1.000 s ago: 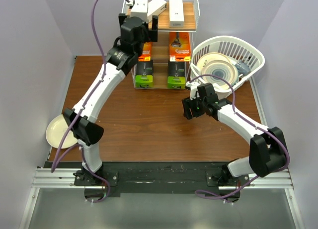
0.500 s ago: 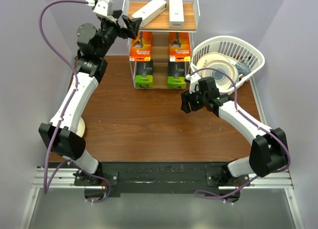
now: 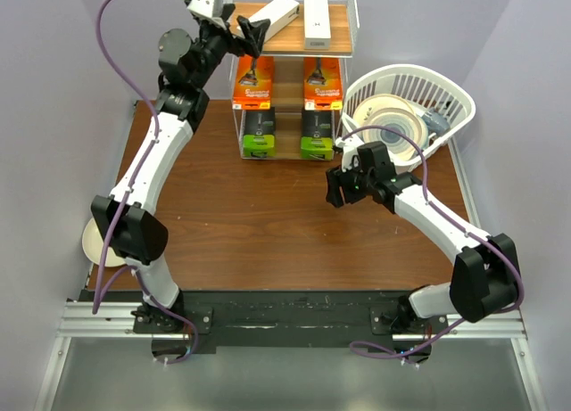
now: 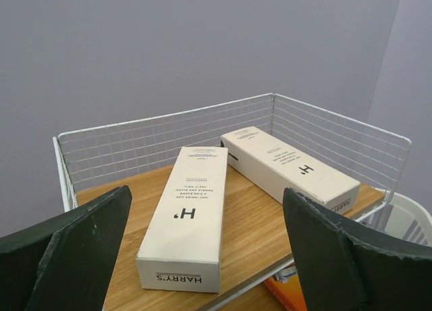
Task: Place and organize the shaving razors onto the shelf
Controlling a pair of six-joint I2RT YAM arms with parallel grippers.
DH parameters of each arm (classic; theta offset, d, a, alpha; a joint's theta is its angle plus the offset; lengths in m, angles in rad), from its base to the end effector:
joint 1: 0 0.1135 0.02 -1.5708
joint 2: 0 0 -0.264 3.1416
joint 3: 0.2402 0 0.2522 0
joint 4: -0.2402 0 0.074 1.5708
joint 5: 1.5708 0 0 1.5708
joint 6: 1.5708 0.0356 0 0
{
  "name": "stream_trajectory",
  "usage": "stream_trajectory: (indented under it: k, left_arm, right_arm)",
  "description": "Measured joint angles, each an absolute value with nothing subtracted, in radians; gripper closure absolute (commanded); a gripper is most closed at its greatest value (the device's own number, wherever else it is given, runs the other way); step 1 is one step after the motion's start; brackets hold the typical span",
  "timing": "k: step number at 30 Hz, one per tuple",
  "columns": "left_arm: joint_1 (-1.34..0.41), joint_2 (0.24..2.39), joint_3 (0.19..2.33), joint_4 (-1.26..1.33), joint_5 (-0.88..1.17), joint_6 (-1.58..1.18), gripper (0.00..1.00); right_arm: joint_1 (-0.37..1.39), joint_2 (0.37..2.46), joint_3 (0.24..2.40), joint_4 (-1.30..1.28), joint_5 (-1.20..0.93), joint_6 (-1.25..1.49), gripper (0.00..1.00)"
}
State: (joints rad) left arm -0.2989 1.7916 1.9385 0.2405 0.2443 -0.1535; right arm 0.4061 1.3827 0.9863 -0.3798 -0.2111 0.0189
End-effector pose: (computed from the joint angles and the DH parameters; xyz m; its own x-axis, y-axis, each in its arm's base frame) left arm 0.3911 -0.1295 0.5073 0.2804 -0.2416 -0.9290 0.5491 0.8342 -0.0513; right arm 0.2703 0.1243 0.2574 -0.6534 -0.2608 -0.7107 -0.5114 0.8443 0.1603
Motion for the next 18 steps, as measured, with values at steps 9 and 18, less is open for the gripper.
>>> stream_trajectory:
  k: [9,18]
  left_arm:
    - [-0.374,1.821,1.960,0.195,0.078,-0.083,0.00]
    - [-0.492,1.829,1.948,0.141,-0.205,-0.031,0.02]
  right_arm:
    - [0.399,1.381,0.978,-0.374,-0.211,0.019,0.35]
    - [0.396,1.381,0.956,-0.371,-0.212,0.019,0.35]
